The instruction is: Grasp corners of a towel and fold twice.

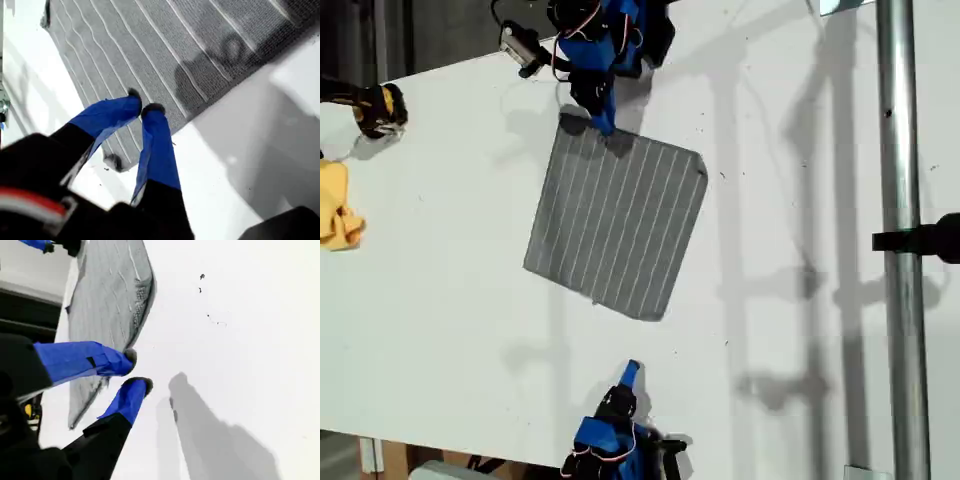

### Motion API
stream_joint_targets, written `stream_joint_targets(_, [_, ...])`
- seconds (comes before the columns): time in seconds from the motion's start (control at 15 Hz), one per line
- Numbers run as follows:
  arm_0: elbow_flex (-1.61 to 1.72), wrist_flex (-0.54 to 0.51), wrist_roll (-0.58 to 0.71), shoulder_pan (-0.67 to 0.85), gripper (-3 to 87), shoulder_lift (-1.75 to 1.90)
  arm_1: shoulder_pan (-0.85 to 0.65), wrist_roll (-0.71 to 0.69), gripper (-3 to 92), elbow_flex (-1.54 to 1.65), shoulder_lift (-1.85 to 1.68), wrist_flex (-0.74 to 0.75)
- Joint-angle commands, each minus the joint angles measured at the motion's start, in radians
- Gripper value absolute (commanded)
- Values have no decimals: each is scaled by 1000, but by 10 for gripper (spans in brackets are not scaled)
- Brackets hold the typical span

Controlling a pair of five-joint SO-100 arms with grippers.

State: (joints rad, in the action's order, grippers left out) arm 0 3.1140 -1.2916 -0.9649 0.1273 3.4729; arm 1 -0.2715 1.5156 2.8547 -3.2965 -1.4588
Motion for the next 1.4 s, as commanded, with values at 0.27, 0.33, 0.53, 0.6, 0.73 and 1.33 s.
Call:
stream_joint_targets(0.27, [3, 9, -339, 190, -27, 5, 130, 57, -2, 35, 2, 38])
stream_joint_targets(0.33, [3, 9, -339, 190, -26, 5, 132, 57, -2, 35, 2, 38])
stream_joint_targets(0.53, [3, 9, -339, 190, -26, 5, 132, 57, -2, 32, 2, 38])
stream_joint_targets(0.6, [3, 9, -341, 192, -26, 5, 137, 57, -2, 25, 2, 43])
stream_joint_targets(0.73, [3, 9, -341, 192, -26, 5, 155, 34, -2, -37, 15, 71])
stream_joint_targets(1.33, [3, 8, -348, 195, -26, 5, 410, -133, -2, -907, 1101, 215])
